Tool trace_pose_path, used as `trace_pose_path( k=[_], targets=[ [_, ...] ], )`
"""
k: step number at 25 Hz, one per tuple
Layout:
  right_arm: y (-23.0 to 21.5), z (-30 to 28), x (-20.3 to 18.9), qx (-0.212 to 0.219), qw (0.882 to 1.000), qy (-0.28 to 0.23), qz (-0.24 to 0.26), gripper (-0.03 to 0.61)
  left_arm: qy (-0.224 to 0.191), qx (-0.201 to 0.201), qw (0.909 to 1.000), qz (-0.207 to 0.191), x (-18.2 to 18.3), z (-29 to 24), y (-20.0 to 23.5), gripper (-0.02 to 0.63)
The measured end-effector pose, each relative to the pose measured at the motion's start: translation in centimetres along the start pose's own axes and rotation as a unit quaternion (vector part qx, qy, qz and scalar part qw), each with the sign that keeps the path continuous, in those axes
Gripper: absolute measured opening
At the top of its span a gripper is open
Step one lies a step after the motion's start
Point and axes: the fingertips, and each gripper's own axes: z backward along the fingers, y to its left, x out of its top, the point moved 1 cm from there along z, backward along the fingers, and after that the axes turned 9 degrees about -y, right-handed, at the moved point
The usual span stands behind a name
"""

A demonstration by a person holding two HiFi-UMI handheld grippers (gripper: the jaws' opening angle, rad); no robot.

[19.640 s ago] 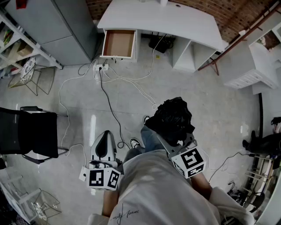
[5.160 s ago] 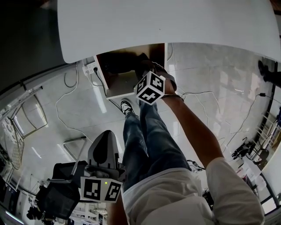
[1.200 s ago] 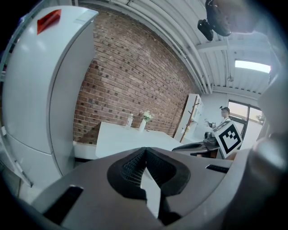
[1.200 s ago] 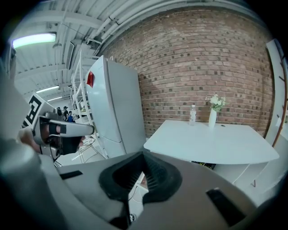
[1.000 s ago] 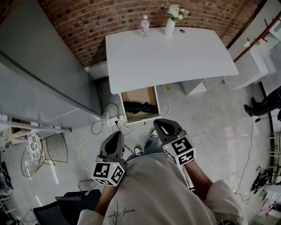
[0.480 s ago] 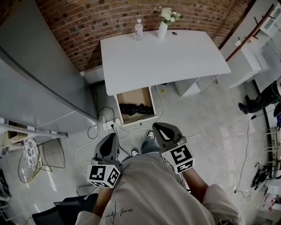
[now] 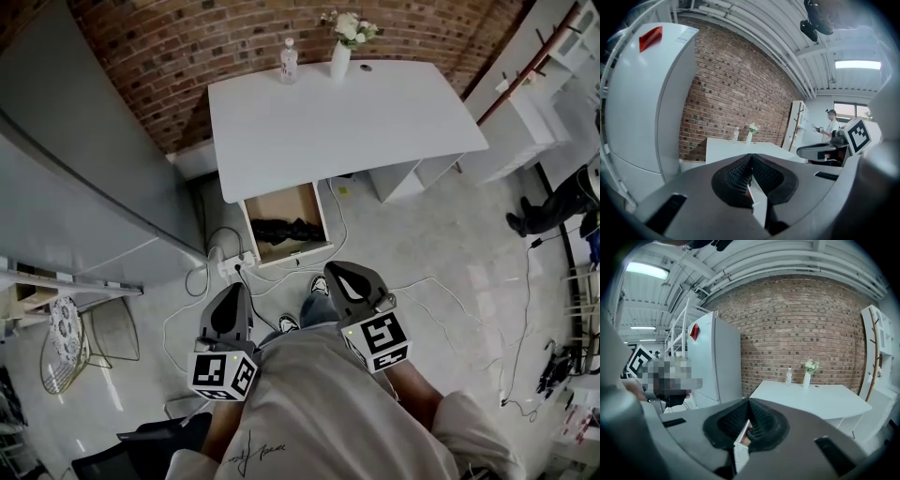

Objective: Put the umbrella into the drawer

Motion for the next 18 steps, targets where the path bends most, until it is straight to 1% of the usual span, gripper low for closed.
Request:
trace_pose_path(
  k=[5,9,11,15,18],
  targets=[
    [0.3,-0.2,0.7,0.007,1.000,-0.009,-0.004,0.015,-0.004,0.009,1.0000,-0.002,0.6,0.0,0.0,0.017],
    [0.4,-0.1,0.5,0.010,1.000,-0.010,-0.003,0.015,-0.002,0.010,0.9999,0.000,0.2,-0.1,-0.2,0.017],
    [0.6,-0.1,0.3,0.014,1.000,-0.011,-0.011,0.015,0.000,0.008,1.0000,0.000,0.0,0.0,-0.2,0.017],
    [1.2,-0.2,0.2,0.018,1.000,-0.013,-0.017,0.015,-0.004,-0.001,0.9998,0.018,-0.2,0.3,-0.1,0.017],
    [1.7,-0.4,0.3,0.014,0.999,-0.023,-0.020,0.015,0.005,0.000,0.9999,0.014,-0.7,0.3,0.1,0.017]
  ],
)
